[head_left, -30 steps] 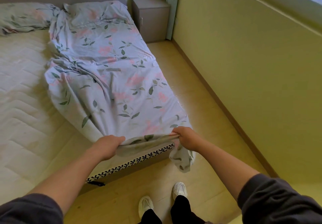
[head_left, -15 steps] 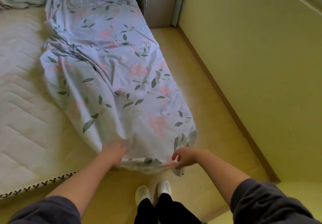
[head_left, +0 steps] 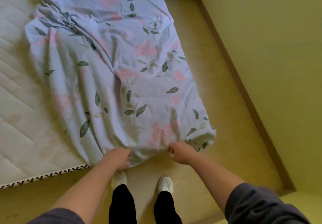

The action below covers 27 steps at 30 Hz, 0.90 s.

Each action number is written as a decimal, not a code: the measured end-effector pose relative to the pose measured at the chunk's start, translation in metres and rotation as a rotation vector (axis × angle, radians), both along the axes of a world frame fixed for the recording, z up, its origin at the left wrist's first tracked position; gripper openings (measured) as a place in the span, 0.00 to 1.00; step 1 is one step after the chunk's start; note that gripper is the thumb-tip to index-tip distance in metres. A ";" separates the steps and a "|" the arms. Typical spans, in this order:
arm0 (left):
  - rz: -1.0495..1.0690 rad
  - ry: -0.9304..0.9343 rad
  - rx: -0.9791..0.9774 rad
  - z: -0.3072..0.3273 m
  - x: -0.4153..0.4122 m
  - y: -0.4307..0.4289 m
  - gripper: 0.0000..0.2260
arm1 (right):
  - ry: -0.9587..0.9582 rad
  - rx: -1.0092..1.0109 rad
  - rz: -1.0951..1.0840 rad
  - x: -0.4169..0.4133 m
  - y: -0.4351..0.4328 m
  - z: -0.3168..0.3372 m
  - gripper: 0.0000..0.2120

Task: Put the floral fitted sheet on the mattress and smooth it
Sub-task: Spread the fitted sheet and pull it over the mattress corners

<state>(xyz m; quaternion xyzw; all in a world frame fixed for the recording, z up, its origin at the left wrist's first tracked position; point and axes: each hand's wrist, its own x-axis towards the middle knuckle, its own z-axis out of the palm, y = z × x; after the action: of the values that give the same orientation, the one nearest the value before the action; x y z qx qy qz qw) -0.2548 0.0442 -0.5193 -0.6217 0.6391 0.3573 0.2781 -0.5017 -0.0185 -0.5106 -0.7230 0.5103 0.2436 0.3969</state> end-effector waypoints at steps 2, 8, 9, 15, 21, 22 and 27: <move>0.022 -0.016 -0.044 -0.015 0.008 -0.010 0.13 | -0.013 -0.009 -0.007 0.015 -0.005 -0.019 0.17; 0.169 -0.148 -0.292 -0.073 0.064 -0.035 0.13 | 0.013 -0.135 -0.170 0.067 -0.013 -0.095 0.16; 0.216 -0.186 -0.329 -0.080 0.078 -0.036 0.15 | 0.015 -0.211 -0.266 0.074 -0.015 -0.105 0.16; 0.127 -0.213 -0.495 -0.119 0.114 -0.058 0.19 | 0.212 -0.339 -0.785 0.049 -0.051 -0.144 0.16; -0.114 0.115 -0.539 -0.117 0.000 -0.104 0.21 | 0.260 -0.415 -0.714 -0.015 -0.066 -0.149 0.18; -0.148 0.139 -0.536 -0.117 -0.018 -0.111 0.22 | 0.270 -0.432 -0.774 -0.033 -0.070 -0.149 0.19; -0.250 0.134 -0.530 -0.121 -0.099 -0.148 0.25 | 0.369 -0.435 -0.963 -0.128 -0.078 -0.157 0.30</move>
<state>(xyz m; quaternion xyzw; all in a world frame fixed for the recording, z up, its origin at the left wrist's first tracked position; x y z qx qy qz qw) -0.3540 -0.1037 -0.6402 -0.5642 0.7986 0.1815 0.1050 -0.6296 -0.0966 -0.6671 -0.4189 0.8823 0.0464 0.2093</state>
